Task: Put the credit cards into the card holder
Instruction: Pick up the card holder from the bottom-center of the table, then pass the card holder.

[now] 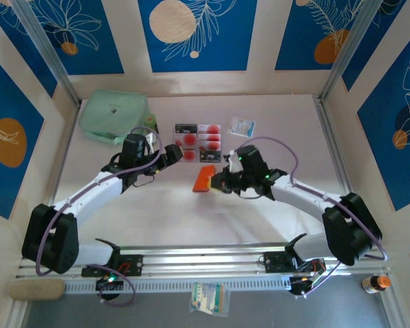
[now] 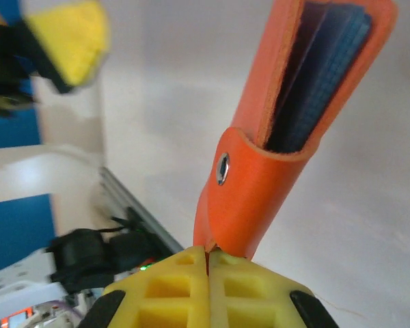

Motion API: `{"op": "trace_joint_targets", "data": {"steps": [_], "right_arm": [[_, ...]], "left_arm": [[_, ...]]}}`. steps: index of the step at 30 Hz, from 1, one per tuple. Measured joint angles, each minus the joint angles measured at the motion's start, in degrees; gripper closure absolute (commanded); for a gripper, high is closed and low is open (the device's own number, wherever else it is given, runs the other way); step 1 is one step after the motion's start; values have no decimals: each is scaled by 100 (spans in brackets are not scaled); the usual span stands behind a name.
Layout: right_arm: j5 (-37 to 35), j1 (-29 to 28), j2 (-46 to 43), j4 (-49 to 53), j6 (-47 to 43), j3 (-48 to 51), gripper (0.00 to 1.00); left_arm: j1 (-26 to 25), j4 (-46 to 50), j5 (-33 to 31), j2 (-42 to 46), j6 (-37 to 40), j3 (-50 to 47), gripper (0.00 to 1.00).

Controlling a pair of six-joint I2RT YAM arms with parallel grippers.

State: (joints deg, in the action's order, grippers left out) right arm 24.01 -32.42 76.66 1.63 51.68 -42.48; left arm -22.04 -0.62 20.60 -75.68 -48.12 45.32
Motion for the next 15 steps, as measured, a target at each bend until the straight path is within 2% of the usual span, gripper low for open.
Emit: {"op": "trace_joint_targets", "data": {"steps": [7,15], "right_arm": [[1156,577,-118,-516,-66,-490,100],[1825,592,50,-1429,391,-514,100]], "left_arm": [[-26,-1576,667,-66,-876,-125,0],[-164,-2411,800,-114,-1351,-125,2]]}}
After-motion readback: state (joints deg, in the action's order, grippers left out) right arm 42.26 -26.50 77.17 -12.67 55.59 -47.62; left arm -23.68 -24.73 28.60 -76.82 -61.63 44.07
